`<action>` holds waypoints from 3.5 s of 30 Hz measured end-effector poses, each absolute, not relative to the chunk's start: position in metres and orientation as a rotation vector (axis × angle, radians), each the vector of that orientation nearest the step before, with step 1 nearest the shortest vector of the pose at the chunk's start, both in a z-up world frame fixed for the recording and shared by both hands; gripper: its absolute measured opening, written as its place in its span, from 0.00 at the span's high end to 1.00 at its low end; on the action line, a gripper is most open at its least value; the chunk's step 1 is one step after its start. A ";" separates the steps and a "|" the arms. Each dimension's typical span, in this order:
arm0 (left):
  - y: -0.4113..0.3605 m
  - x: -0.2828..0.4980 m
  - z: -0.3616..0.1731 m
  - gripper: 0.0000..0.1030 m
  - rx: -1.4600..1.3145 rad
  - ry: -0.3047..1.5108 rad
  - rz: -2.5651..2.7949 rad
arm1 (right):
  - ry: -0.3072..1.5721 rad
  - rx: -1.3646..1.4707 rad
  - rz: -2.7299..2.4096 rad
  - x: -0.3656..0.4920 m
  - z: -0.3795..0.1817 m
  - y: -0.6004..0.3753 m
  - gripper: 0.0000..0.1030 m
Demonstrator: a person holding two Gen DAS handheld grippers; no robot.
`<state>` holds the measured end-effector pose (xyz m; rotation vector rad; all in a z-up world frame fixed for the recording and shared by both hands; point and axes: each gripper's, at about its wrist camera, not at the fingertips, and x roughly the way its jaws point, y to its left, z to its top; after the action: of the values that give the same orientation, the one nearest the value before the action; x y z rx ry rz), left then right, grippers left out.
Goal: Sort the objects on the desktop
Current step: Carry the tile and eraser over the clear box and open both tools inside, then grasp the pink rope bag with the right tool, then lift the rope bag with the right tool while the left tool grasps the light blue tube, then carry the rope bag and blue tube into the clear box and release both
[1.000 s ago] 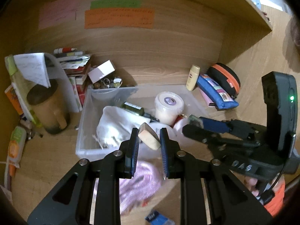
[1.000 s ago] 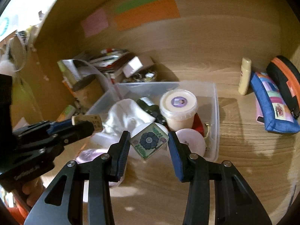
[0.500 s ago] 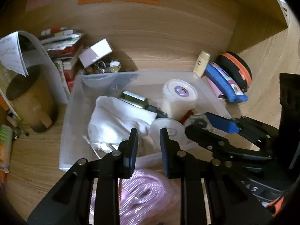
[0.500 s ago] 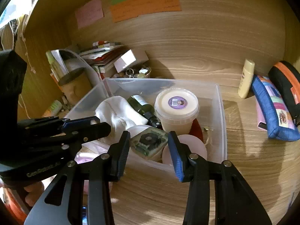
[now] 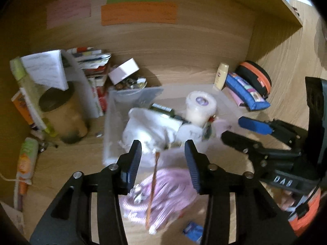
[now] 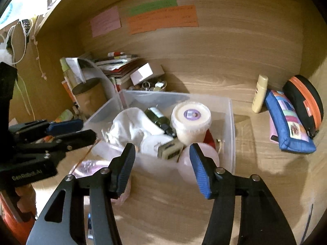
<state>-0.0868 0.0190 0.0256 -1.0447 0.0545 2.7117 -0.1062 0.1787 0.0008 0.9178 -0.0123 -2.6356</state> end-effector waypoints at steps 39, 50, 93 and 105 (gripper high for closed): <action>-0.062 -0.022 -0.055 0.41 -1.368 -0.096 2.664 | 0.792 0.903 -2.423 -0.086 -0.065 0.051 0.41; -0.063 -0.020 -0.049 0.41 -1.348 -0.120 2.636 | 0.471 1.051 -2.370 -0.098 -0.049 0.075 0.61; -0.029 -0.051 -0.058 0.76 -1.362 0.105 2.650 | -0.009 1.142 -2.346 -0.100 -0.054 0.152 0.68; -0.063 -0.025 -0.040 0.76 -1.325 0.000 2.772 | -0.087 1.053 -2.393 -0.082 -0.028 0.171 0.76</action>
<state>-0.0253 -0.0626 -0.0404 -1.3253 0.0002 2.7719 -0.0816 0.1708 -0.0277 1.0528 -0.0865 -2.3934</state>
